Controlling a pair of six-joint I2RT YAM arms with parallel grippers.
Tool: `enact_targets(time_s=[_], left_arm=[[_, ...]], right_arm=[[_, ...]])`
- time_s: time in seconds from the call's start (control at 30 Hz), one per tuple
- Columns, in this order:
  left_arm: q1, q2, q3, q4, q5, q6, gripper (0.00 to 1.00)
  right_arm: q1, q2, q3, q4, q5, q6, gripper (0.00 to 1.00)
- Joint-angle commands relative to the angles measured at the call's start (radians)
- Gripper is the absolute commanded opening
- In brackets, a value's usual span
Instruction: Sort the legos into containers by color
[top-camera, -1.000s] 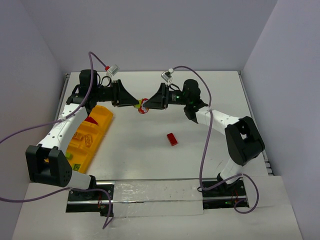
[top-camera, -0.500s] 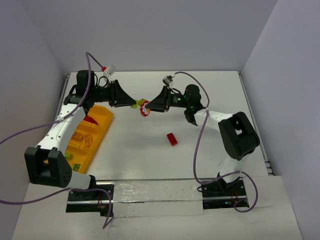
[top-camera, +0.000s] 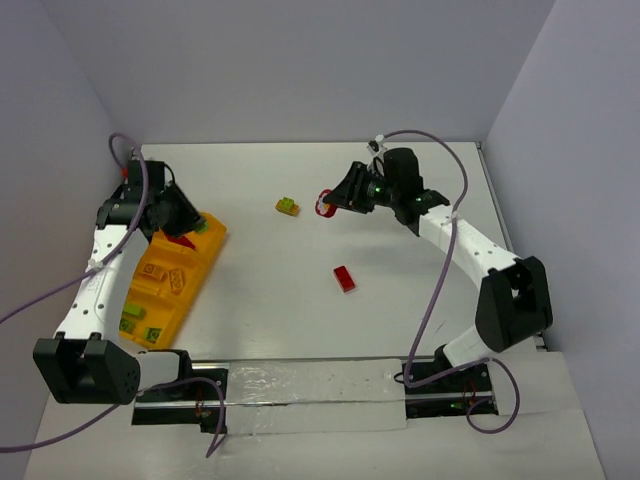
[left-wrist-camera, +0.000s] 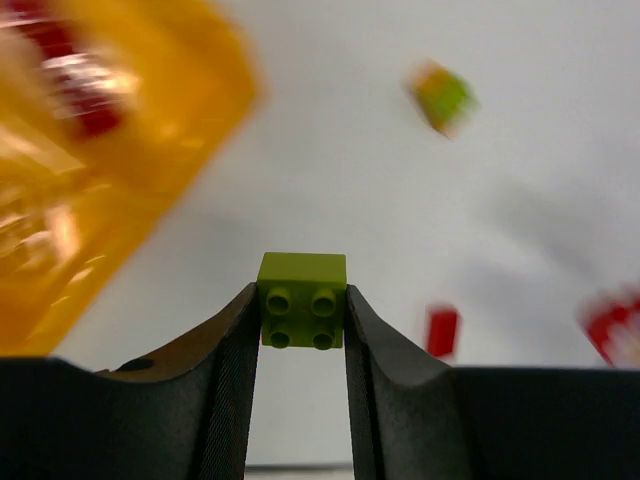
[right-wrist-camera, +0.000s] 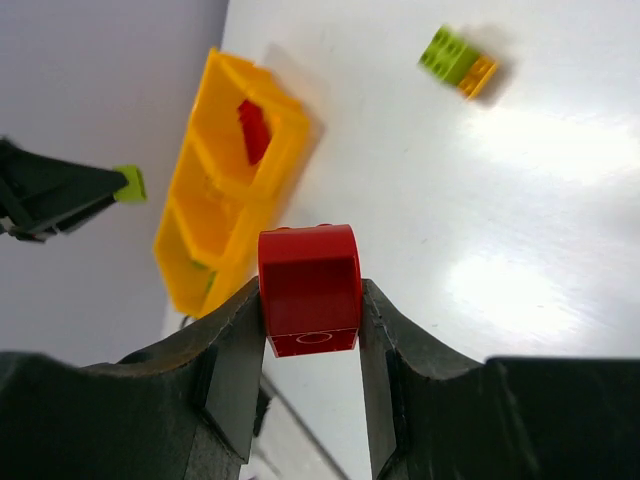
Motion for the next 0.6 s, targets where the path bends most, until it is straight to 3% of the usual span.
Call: enact_targets(time_s=[0.0, 0.1, 0.17, 0.4, 0.57], left_arm=[[0.008, -0.086, -0.027, -0.315, -0.662, -0.425, 0.0], [0.013, -0.121, -0.025, -0.481, -0.816, -0.6, 0.0], [0.025, -0.145, -0.041, -0.529, -0.858, -0.629, 0.0], [0.18, -0.154, -0.185, -0.53, -0.876, -0.675, 0.0], [0.239, -0.176, -0.24, -0.454, -0.814, -0.627, 0.0]], right_arm=[[0.004, -0.071, 0.08, -0.254, 0.178, -0.189, 0.0], [0.004, -0.065, 0.094, -0.3, 0.168, -0.209, 0.0], [0.004, -0.059, 0.102, -0.327, 0.161, -0.221, 0.0], [0.005, -0.031, 0.183, -0.407, 0.154, -0.262, 0.0], [0.006, -0.001, 0.242, -0.457, 0.149, -0.291, 0.0]])
